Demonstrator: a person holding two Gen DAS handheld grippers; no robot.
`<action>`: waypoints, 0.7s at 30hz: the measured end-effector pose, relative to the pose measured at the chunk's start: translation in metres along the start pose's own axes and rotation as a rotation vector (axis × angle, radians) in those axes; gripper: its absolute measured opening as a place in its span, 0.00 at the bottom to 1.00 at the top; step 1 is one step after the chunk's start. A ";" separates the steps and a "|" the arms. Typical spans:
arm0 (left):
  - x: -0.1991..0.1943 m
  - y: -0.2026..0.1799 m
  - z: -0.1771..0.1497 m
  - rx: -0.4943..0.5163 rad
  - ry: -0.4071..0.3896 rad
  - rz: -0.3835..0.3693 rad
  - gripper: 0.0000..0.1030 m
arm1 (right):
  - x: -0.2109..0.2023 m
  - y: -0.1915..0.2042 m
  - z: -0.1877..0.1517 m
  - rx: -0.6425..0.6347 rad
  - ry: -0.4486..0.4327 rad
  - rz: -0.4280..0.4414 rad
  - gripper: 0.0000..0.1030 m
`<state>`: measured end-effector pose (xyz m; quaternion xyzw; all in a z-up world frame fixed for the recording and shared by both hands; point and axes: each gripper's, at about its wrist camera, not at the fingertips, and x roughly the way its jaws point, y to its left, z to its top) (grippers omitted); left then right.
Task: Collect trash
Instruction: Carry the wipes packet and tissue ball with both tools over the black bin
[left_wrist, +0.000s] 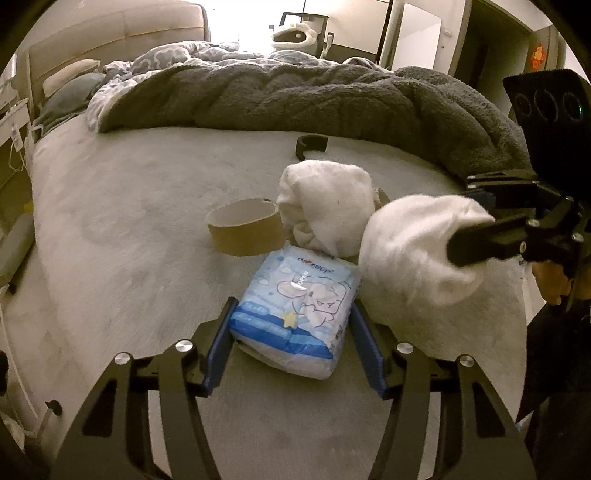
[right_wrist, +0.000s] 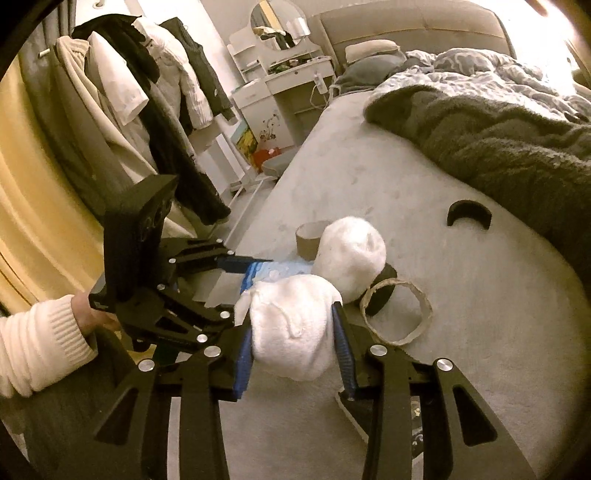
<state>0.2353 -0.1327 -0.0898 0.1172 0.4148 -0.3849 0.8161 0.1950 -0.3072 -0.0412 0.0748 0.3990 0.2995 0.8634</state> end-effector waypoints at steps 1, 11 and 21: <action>-0.003 0.001 -0.001 -0.006 -0.002 0.003 0.61 | -0.001 0.000 0.001 0.004 -0.006 -0.004 0.38; -0.032 -0.005 -0.010 -0.071 -0.029 -0.054 0.61 | -0.016 0.010 0.002 0.043 -0.065 -0.015 0.38; -0.029 -0.032 -0.033 -0.087 0.052 -0.110 0.60 | -0.040 0.018 -0.009 0.118 -0.141 -0.046 0.38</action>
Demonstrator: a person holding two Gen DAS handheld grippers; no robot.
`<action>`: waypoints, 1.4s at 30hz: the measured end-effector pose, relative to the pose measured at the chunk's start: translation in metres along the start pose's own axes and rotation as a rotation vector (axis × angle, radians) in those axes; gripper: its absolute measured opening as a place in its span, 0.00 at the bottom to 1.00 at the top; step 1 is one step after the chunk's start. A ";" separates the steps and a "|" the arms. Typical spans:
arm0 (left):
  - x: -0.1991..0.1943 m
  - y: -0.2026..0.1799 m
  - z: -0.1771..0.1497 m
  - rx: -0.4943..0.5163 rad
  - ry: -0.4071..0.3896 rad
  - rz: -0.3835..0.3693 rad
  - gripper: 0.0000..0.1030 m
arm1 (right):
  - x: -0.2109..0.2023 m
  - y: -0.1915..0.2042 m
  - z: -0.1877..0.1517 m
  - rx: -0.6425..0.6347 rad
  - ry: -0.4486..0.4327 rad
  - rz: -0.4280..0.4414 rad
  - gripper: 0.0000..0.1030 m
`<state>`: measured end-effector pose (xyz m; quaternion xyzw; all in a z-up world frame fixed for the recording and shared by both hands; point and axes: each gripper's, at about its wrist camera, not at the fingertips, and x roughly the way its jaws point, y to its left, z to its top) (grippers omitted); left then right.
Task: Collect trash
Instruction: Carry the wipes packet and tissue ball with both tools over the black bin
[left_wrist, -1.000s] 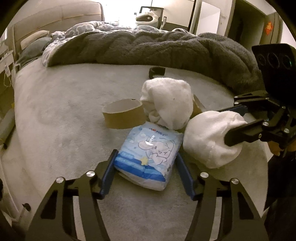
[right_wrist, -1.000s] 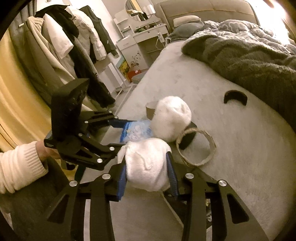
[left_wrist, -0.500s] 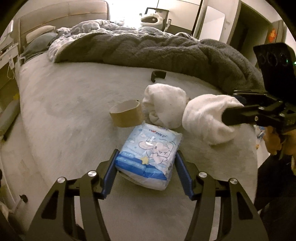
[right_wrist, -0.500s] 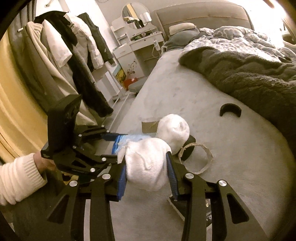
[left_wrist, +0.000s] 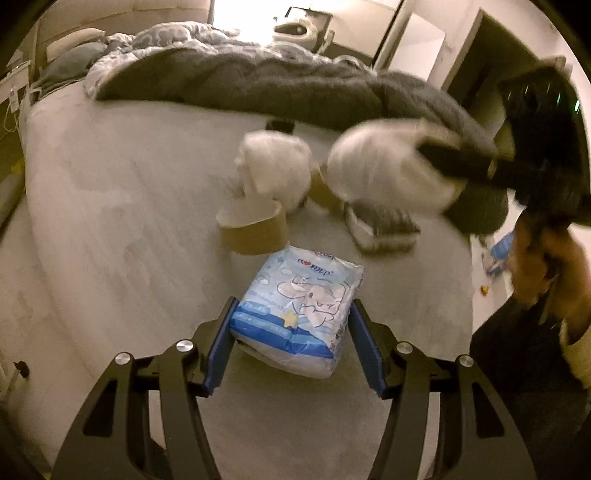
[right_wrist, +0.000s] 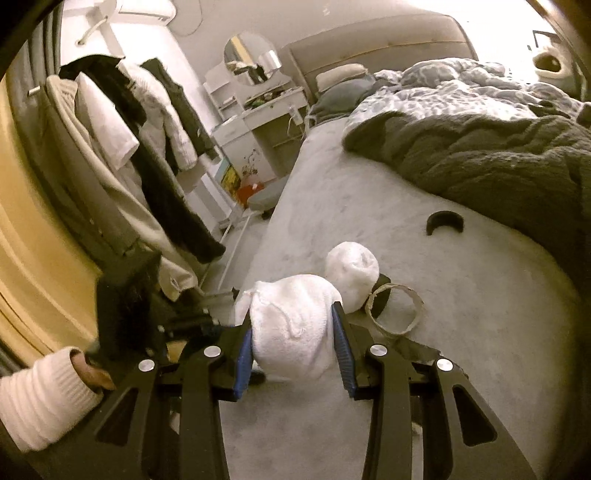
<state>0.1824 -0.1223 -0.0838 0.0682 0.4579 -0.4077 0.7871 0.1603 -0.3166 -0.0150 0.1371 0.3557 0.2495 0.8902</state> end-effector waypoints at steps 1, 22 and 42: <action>0.002 -0.001 -0.003 0.002 0.009 -0.001 0.60 | -0.003 0.000 -0.001 0.007 -0.007 -0.002 0.38; -0.034 -0.004 -0.044 -0.093 -0.020 0.082 0.60 | 0.001 0.033 -0.019 0.072 -0.007 -0.036 0.38; -0.097 0.079 -0.108 -0.382 -0.078 0.403 0.60 | 0.070 0.117 -0.018 -0.049 0.077 0.022 0.38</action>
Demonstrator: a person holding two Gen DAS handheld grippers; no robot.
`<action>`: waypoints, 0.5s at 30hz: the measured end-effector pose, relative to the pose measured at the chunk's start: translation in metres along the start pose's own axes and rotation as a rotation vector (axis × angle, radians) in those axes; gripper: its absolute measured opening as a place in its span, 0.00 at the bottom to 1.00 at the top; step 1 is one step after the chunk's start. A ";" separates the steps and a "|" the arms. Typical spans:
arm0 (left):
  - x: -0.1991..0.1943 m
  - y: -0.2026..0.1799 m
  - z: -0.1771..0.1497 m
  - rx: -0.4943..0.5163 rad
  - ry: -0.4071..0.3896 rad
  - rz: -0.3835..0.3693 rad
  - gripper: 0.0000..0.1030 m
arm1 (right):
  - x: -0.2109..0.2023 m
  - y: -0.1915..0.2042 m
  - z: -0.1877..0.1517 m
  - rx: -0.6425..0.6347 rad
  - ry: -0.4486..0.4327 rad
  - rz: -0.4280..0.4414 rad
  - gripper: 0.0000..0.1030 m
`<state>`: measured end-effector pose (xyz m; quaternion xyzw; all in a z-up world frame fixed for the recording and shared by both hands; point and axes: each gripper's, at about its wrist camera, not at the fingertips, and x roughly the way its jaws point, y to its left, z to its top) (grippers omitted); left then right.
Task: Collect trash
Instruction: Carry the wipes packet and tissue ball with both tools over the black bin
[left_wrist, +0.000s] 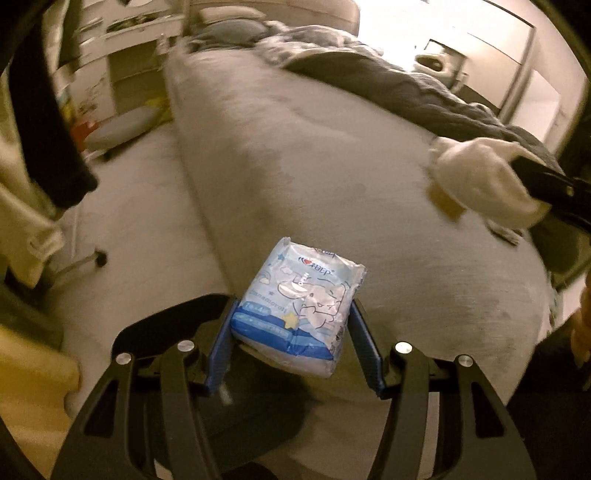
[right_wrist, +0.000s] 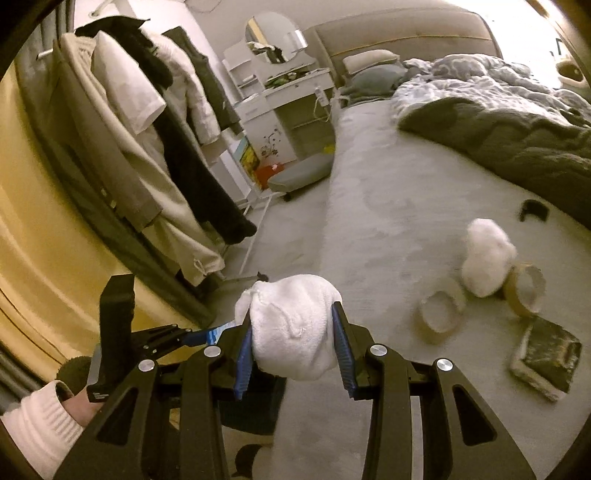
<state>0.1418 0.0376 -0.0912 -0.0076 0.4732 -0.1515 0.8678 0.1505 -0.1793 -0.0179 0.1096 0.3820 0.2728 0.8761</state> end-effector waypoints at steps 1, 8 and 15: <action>0.000 0.005 -0.002 -0.009 0.003 0.012 0.60 | 0.005 0.004 0.000 -0.007 0.007 0.002 0.38; 0.005 0.034 -0.018 -0.068 0.045 0.063 0.60 | 0.034 0.032 0.001 -0.052 0.050 0.018 0.38; 0.016 0.054 -0.033 -0.101 0.117 0.104 0.60 | 0.063 0.055 -0.002 -0.083 0.096 0.033 0.38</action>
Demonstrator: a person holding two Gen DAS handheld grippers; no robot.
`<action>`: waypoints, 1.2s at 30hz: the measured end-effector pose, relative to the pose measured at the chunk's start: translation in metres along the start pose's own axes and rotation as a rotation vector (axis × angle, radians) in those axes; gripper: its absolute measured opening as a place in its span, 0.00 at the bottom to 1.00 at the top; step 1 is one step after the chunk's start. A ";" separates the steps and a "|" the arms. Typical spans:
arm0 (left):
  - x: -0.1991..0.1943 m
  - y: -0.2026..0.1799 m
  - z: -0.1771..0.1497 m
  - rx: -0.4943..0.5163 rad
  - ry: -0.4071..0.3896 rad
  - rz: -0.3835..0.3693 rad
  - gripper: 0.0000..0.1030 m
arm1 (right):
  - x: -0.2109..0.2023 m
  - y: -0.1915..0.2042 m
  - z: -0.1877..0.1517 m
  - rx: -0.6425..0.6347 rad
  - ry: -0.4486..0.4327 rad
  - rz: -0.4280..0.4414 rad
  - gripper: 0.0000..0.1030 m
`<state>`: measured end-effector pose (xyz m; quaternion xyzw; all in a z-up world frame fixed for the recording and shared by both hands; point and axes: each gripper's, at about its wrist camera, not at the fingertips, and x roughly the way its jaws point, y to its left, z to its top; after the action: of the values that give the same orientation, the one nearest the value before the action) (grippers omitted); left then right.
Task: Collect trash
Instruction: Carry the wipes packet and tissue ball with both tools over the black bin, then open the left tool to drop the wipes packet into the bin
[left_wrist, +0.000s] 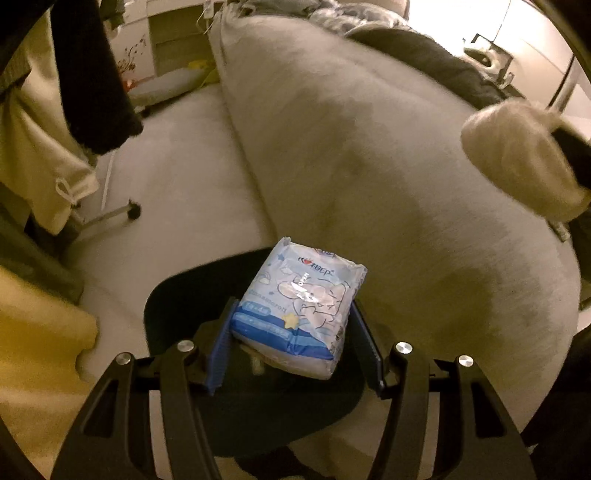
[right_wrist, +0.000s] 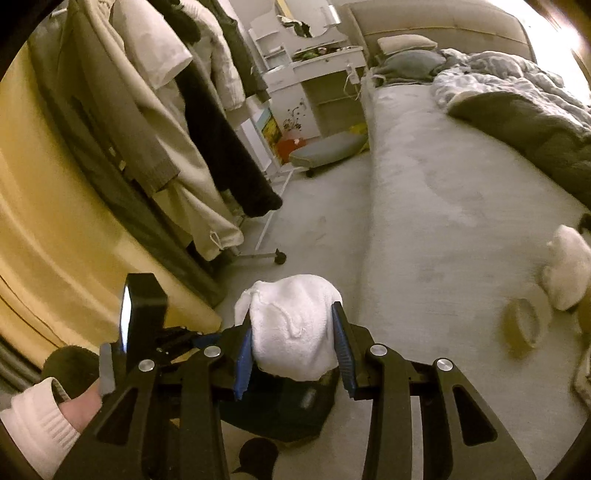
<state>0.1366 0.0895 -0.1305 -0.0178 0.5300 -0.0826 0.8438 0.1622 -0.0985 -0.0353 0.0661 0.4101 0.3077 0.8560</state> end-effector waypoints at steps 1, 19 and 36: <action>0.002 0.002 -0.003 -0.005 0.008 0.005 0.60 | 0.003 0.003 0.000 -0.002 0.004 0.002 0.38; 0.049 0.063 -0.043 -0.121 0.219 0.023 0.60 | 0.071 0.048 -0.002 -0.048 0.121 -0.002 0.38; 0.080 0.089 -0.070 -0.167 0.340 -0.001 0.73 | 0.126 0.058 -0.015 -0.068 0.230 -0.030 0.38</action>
<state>0.1185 0.1686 -0.2425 -0.0737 0.6699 -0.0408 0.7376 0.1832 0.0192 -0.1069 -0.0051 0.4958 0.3140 0.8096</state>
